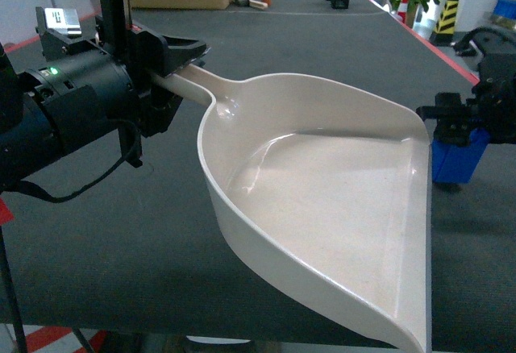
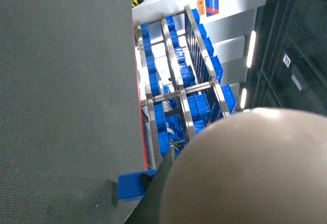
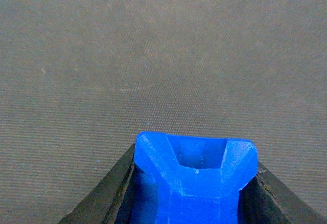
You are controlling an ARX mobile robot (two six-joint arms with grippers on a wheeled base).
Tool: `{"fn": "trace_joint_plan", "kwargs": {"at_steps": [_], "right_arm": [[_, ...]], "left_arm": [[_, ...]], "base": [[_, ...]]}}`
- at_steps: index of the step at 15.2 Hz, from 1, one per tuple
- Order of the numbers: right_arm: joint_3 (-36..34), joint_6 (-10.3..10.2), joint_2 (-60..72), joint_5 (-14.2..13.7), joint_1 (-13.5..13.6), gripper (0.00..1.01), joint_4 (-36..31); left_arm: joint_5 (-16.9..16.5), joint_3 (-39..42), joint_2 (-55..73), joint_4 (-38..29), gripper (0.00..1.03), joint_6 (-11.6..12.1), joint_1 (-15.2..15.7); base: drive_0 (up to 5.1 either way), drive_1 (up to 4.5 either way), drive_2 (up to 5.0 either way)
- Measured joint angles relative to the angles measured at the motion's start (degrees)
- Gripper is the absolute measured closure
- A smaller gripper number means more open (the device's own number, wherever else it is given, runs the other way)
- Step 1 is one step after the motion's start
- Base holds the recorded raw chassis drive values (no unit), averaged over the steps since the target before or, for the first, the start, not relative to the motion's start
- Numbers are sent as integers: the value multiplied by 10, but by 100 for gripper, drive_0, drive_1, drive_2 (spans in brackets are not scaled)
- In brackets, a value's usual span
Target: Place part in tray to right shelf
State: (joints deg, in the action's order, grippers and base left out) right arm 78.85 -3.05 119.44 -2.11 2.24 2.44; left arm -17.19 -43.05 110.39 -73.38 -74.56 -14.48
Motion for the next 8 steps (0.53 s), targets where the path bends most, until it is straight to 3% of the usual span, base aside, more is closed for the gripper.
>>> {"fn": "trace_joint_plan", "kwargs": {"at_steps": [2,4,7,8], "right_arm": [[-74,-3,-112,22,5,54,-30],[-123,-7,-248,42,29,54,-37],[-191,-47,-383,89,96,55,-22],[-206,-70,-409,110,122,55,-12]], "left_arm": [[0,0,0,0,91,0,0],[0,0,0,0,91,0,0],[0,0,0,0,91,0,0],[0,0,0,0,91,0,0]], "base": [[0,0,0],[0,0,0],[0,0,0],[0,0,0]]}}
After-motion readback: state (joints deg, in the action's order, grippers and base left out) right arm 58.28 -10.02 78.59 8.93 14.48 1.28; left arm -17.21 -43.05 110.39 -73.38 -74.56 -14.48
